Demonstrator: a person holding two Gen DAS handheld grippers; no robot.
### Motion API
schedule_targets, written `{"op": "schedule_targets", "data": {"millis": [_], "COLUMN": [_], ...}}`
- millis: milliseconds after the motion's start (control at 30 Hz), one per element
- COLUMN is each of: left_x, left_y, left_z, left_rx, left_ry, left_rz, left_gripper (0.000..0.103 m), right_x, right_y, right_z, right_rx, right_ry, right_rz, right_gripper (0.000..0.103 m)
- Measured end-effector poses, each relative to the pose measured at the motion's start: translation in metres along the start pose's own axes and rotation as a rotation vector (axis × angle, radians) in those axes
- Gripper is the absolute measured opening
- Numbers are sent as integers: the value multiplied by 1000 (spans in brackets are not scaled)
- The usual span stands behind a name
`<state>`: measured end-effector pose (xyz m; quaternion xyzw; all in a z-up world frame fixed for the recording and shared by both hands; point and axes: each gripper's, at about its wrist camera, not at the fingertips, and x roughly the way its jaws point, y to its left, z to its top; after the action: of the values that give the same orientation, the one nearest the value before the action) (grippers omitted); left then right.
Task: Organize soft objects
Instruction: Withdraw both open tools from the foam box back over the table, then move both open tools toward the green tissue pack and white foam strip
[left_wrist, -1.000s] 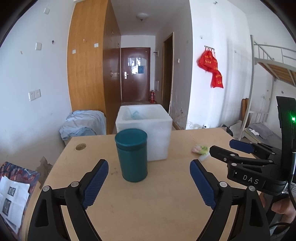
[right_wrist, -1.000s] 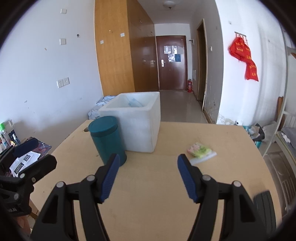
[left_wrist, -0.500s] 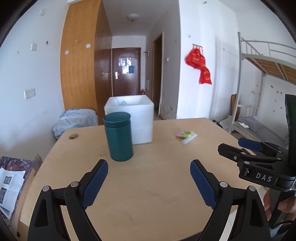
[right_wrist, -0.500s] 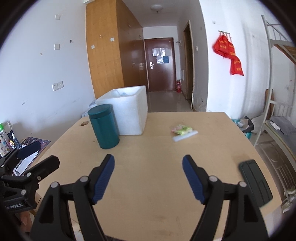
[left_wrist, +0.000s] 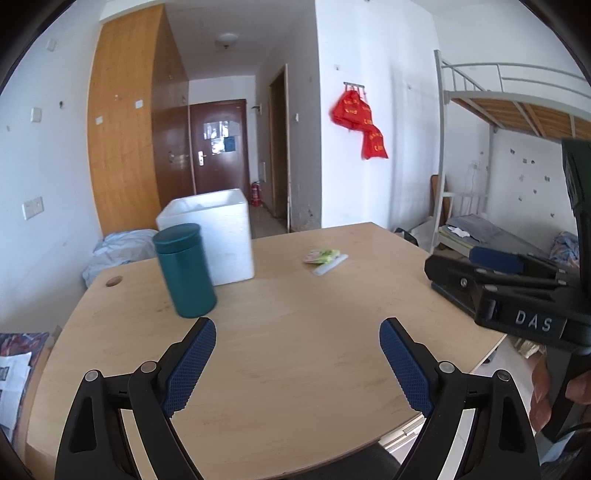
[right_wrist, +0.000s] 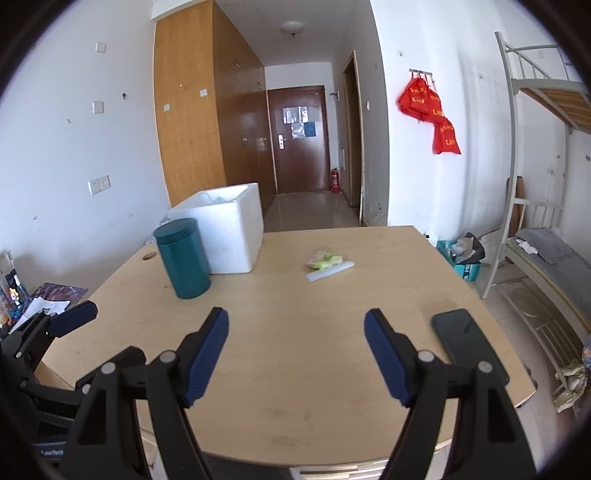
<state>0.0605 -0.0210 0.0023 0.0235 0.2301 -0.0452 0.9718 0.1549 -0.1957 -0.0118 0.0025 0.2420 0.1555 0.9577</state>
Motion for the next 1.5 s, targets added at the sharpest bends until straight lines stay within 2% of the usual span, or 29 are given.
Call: {"op": "schedule_targets", "data": {"millis": [200, 367, 667, 1167, 1500], "left_x": [24, 53, 104, 154, 194], "left_y": [-7, -13, -8, -4, 5], "left_z": [7, 14, 33, 55, 62], "left_rx": [-11, 6, -27, -5, -40], "left_ry": [7, 37, 91, 135, 186], "left_rz": [-42, -56, -87, -97, -110], "left_gripper": [91, 91, 91, 91, 91], "right_x": [24, 47, 82, 124, 160], "right_y": [-16, -29, -46, -54, -63], "right_z": [3, 7, 22, 45, 60], "right_rx": [6, 14, 19, -10, -8], "right_ry": [35, 61, 103, 151, 201], "right_rz": [-9, -8, -2, -8, 0], "right_gripper": [79, 79, 79, 79, 79]}}
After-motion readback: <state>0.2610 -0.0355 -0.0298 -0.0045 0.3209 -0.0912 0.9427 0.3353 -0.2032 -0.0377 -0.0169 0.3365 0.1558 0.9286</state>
